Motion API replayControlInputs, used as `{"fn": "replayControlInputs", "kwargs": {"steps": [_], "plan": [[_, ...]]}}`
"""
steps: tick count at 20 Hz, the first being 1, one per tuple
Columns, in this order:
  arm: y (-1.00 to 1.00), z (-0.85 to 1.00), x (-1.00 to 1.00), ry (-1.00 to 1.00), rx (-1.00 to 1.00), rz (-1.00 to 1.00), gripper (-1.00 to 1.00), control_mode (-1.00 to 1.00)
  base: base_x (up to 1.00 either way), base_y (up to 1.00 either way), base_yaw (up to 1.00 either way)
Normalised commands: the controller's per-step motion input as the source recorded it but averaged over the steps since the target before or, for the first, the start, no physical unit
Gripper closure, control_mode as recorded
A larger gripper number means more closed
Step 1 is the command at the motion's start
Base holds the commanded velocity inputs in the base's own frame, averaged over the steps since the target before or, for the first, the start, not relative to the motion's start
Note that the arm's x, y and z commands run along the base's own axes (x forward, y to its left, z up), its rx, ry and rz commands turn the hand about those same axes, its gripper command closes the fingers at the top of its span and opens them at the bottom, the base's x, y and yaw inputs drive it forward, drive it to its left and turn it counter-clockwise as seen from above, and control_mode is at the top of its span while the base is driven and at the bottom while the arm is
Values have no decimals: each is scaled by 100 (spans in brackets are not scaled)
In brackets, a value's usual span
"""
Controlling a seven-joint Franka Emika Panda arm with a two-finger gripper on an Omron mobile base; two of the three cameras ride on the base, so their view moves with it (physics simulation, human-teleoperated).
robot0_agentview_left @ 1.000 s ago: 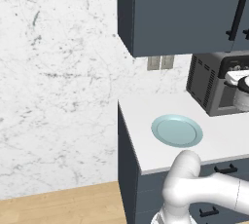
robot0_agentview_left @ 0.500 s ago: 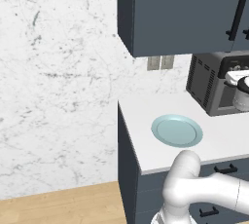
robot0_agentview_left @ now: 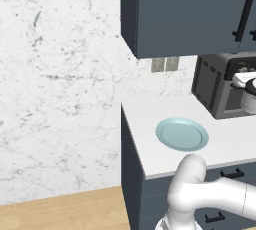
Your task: Pick up the kebab skewer and baguette bread, and place them inside the toaster oven. Close the toaster oven door and start by setting the timer.
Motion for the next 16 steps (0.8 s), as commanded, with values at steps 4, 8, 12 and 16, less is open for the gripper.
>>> {"fn": "replayControlInputs", "kwargs": {"steps": [4,8,12,16], "plan": [[0,0,11,-1,0,0,100,-100,0,0,0],[1,0,11,-2,0,0,100,-100,0,0,0],[4,0,1,-5,0,0,100,-100,0,0,0],[12,0,0,-5,0,0,100,-100,0,0,0]]}}
